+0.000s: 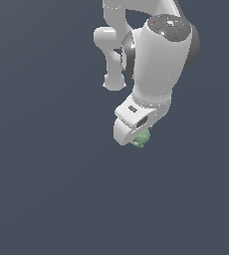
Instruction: Pick up the object and move it to a goal position.
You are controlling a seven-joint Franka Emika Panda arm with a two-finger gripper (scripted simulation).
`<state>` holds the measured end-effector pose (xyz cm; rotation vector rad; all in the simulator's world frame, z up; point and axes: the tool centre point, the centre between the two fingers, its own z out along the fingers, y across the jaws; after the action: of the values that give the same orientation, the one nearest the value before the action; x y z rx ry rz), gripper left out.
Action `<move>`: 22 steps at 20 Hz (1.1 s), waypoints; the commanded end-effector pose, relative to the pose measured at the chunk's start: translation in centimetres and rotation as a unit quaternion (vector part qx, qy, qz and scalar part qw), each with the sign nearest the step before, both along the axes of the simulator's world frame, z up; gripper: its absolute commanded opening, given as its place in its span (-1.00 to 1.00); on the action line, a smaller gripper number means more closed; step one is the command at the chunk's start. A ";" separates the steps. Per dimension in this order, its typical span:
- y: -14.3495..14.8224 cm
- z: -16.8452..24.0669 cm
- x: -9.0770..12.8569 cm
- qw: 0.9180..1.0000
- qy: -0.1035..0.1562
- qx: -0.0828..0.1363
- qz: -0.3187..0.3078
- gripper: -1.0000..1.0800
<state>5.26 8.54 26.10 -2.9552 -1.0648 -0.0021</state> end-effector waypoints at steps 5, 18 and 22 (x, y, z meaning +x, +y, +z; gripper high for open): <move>1.9 3.3 1.9 1.000 0.000 0.000 0.000 -1.00; 3.5 6.0 3.7 1.000 0.001 0.000 0.000 -1.00; 3.6 6.1 3.8 1.000 0.001 0.000 0.000 -1.00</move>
<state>8.99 12.10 32.20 -2.9557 -1.0643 -0.0001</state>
